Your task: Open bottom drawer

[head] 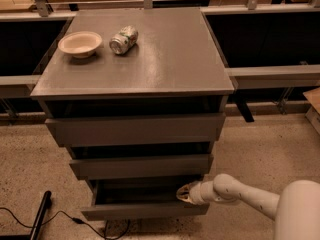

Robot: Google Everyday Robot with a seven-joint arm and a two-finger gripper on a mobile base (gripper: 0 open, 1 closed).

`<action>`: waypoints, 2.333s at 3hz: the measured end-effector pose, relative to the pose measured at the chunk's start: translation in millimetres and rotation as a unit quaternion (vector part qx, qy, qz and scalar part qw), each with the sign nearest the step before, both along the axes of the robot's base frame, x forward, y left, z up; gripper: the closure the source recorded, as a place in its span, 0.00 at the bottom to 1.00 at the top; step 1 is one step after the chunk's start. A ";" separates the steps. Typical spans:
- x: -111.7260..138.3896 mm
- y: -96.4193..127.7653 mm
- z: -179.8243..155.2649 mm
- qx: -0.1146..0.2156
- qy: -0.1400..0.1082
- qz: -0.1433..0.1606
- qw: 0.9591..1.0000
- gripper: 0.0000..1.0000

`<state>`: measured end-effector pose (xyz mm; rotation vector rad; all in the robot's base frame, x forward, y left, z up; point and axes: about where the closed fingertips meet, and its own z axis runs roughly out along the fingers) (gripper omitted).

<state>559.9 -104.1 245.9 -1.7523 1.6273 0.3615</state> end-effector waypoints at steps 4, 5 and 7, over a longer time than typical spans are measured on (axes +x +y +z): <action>16.4 10.8 -52.1 0.031 0.056 -0.011 0.998 1.00; -6.9 9.4 -59.8 0.037 0.091 -0.003 0.995 1.00; -49.8 16.8 -37.7 0.062 0.130 0.037 0.989 1.00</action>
Offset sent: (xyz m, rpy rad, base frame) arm 0.0306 0.0062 -0.0487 0.0626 0.0760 -0.0295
